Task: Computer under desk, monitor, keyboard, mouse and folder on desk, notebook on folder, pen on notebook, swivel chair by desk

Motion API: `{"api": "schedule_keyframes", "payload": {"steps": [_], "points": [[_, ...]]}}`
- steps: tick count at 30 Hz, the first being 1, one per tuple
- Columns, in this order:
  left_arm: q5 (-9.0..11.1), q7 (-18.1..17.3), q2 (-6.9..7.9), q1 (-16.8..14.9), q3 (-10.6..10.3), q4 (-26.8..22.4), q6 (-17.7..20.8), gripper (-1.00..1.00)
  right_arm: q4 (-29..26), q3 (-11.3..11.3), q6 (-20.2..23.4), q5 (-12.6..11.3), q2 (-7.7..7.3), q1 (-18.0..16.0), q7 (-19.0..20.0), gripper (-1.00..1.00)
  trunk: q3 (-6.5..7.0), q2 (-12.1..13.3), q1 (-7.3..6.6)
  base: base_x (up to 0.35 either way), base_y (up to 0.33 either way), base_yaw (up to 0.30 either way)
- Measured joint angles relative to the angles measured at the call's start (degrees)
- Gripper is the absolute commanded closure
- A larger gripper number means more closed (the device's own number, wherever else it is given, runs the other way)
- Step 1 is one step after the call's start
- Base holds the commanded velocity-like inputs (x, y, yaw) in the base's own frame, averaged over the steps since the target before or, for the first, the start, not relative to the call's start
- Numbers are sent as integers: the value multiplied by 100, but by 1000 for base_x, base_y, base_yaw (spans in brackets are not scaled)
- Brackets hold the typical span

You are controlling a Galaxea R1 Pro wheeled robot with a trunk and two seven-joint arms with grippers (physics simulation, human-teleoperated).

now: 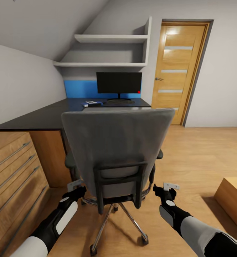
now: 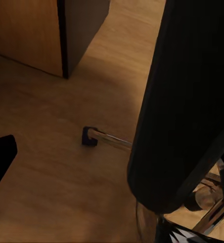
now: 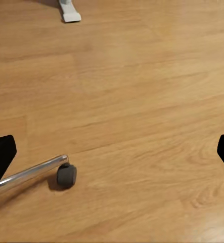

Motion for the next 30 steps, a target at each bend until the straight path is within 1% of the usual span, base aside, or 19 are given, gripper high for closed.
{"api": "schedule_keyframes", "payload": {"steps": [14, 19, 30], "points": [[17, -5, -2, 0, -11, 41, -11, -100, 2, -8, -2, -5, -1, 1, -4, -100, 0, 0, 0, 321, -6, 0], [-9, -3, -2, 1, -73, 148, -16, -100, 5, -30, -9, -23, -1, 1, -12, -100, -1, 0, 0, 320, 0, 0], [-43, 8, -6, 0, -79, 167, -24, -100, 6, -24, -11, -23, 6, 1, -11, -100, -1, 0, 0, 321, -23, 0]]}}
